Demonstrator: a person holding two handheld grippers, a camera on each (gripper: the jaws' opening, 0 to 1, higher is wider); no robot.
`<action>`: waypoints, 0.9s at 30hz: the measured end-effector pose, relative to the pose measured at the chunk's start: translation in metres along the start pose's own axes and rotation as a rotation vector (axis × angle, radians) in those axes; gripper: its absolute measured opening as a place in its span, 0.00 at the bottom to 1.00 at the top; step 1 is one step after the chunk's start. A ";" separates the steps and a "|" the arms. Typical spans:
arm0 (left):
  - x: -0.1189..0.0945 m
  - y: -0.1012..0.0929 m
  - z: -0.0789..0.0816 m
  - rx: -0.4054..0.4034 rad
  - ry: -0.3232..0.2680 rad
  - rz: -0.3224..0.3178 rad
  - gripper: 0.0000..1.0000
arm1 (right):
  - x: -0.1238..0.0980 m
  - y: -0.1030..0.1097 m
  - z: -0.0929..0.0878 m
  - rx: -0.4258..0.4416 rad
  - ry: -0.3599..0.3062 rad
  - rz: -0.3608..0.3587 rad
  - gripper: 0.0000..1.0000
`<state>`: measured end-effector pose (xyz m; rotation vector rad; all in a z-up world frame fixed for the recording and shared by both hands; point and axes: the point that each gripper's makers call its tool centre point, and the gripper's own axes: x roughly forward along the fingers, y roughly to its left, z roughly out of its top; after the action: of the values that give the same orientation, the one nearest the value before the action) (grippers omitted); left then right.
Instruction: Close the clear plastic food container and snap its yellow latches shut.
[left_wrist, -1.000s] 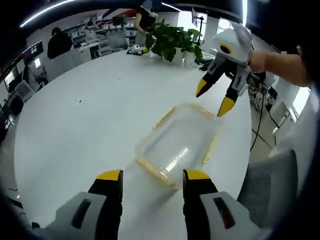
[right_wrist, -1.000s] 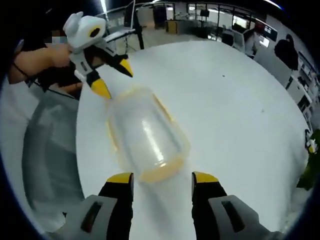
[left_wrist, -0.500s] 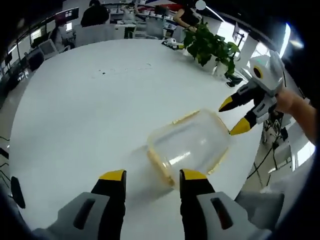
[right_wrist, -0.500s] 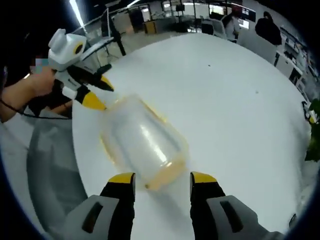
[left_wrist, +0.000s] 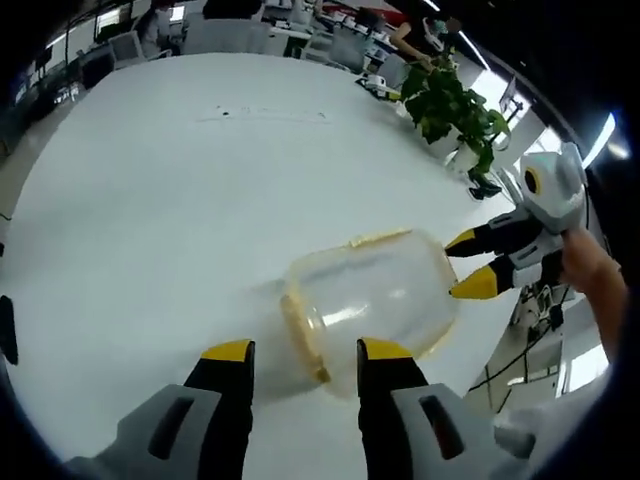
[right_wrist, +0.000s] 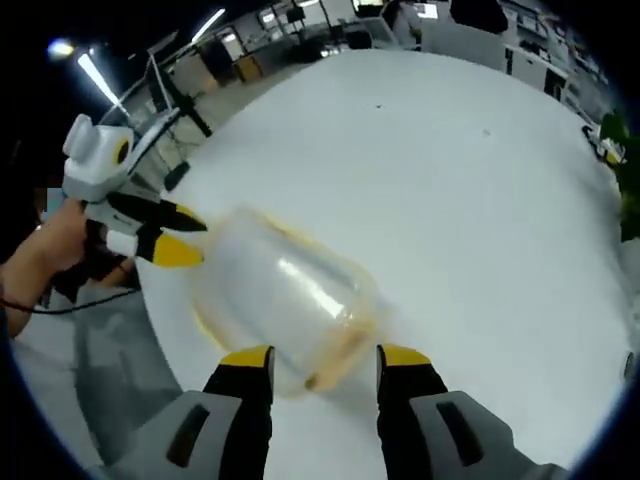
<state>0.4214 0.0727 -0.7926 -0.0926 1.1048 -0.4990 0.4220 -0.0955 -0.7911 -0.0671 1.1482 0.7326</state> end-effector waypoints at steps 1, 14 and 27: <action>0.000 0.000 0.000 -0.009 0.001 -0.002 0.40 | 0.001 0.000 0.000 0.016 -0.001 -0.001 0.38; 0.007 -0.013 0.002 -0.099 -0.001 -0.074 0.31 | 0.008 0.004 -0.002 0.122 -0.017 0.037 0.38; 0.011 -0.020 0.002 -0.072 -0.016 -0.108 0.24 | 0.012 0.010 -0.002 0.153 -0.028 0.038 0.33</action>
<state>0.4203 0.0503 -0.7946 -0.2194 1.1057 -0.5541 0.4173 -0.0828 -0.7987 0.0933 1.1781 0.6752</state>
